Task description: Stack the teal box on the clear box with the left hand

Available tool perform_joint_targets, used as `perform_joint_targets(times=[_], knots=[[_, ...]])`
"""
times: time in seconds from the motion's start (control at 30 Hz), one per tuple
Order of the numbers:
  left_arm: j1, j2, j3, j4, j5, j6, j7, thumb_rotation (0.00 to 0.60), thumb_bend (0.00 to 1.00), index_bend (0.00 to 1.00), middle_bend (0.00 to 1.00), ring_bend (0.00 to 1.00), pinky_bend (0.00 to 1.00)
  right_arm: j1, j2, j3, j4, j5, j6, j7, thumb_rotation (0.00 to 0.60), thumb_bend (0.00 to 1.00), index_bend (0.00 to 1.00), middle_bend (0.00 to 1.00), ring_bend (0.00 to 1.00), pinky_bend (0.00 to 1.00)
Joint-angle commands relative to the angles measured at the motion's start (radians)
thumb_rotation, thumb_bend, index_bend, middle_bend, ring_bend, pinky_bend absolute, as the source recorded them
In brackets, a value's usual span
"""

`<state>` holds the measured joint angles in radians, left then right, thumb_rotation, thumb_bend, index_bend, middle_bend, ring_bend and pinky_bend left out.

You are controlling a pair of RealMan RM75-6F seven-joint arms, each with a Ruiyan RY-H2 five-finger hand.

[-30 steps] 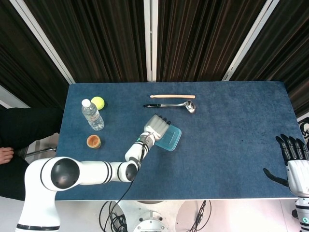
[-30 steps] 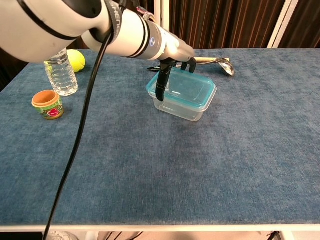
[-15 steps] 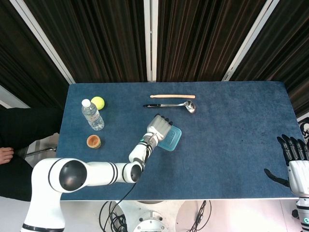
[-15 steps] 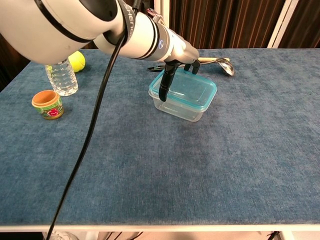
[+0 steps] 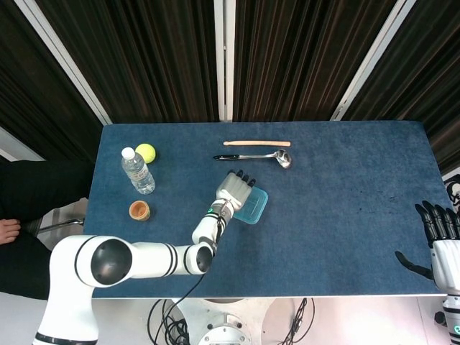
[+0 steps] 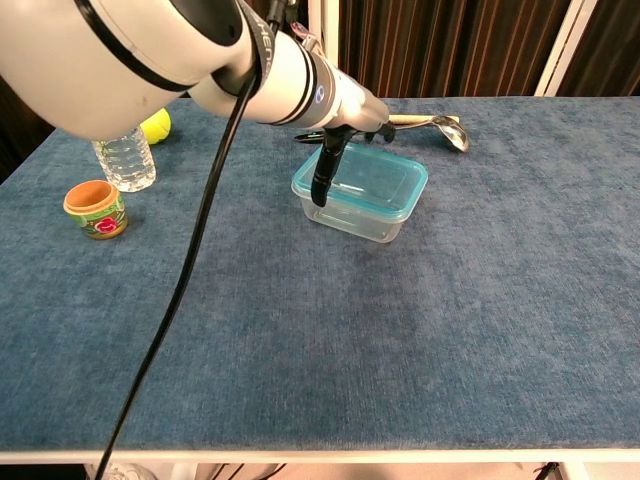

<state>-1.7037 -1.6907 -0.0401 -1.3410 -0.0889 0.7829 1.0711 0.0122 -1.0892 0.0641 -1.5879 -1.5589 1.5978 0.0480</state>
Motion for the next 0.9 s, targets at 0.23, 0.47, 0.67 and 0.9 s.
perform_joint_targets(times=[0.23,0.47,0.67,0.9], knots=[[0.098,0.084,-0.02,-0.145,0.238,0.076,-0.121,0.511,0.05,0.03,0.03,0.0,0.14,-0.006,-0.002,-0.001,0.007,-0.011,0.015,0.011,0.6,0.09,0.0,0.05,0.0,0.0],[0.193,0.12,0.01,-0.235,0.399,0.109,-0.209,0.511,0.04,0.17,0.14,0.03,0.15,-0.007,-0.011,-0.003,0.016,-0.017,0.019,0.017,0.6,0.09,0.0,0.05,0.0,0.0],[0.201,0.076,0.017,-0.177,0.374,0.083,-0.204,0.51,0.03,0.17,0.14,0.03,0.15,-0.012,-0.012,-0.004,0.012,-0.022,0.028,0.01,0.6,0.09,0.0,0.05,0.0,0.0],[0.205,0.044,0.019,-0.124,0.331,0.05,-0.197,0.508,0.03,0.17,0.15,0.03,0.15,-0.014,-0.014,-0.006,0.012,-0.024,0.029,0.012,0.6,0.09,0.0,0.05,0.0,0.0]])
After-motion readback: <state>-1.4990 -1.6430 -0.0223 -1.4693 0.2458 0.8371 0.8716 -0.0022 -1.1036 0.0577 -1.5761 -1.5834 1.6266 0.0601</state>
